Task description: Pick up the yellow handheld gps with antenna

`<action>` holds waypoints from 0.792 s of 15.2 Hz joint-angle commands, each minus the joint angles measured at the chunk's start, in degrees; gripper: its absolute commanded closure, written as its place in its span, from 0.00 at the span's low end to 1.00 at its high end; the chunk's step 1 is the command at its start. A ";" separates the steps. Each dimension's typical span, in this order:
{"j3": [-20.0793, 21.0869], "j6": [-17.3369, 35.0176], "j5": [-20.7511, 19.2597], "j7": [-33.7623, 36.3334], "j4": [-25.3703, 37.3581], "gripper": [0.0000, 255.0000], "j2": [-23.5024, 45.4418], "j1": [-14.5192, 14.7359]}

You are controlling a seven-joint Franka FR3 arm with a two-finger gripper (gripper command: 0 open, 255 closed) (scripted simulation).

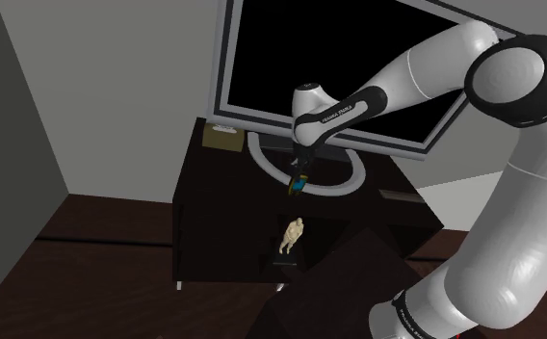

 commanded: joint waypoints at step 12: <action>0.57 -7.86 1.90 -2.70 1.35 1.00 -6.79 -0.08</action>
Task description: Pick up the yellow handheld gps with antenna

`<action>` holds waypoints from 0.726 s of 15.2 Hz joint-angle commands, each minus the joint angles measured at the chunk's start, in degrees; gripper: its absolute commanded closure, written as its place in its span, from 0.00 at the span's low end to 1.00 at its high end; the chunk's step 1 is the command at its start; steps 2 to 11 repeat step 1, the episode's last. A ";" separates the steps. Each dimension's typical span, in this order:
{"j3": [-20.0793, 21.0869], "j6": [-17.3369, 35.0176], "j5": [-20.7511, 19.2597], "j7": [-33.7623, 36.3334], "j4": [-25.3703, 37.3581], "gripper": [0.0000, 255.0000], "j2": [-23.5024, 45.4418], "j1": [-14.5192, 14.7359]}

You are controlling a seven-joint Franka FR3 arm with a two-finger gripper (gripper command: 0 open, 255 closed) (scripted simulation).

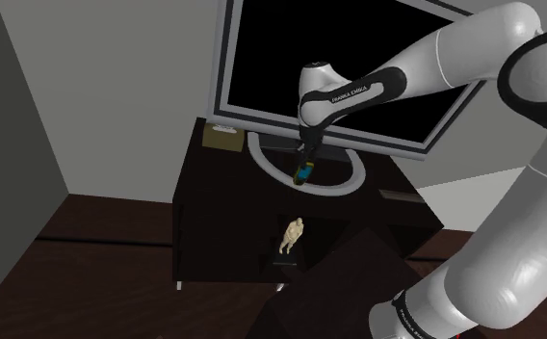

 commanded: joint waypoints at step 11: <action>0.04 -0.41 0.09 -0.09 0.18 1.00 -0.21 0.03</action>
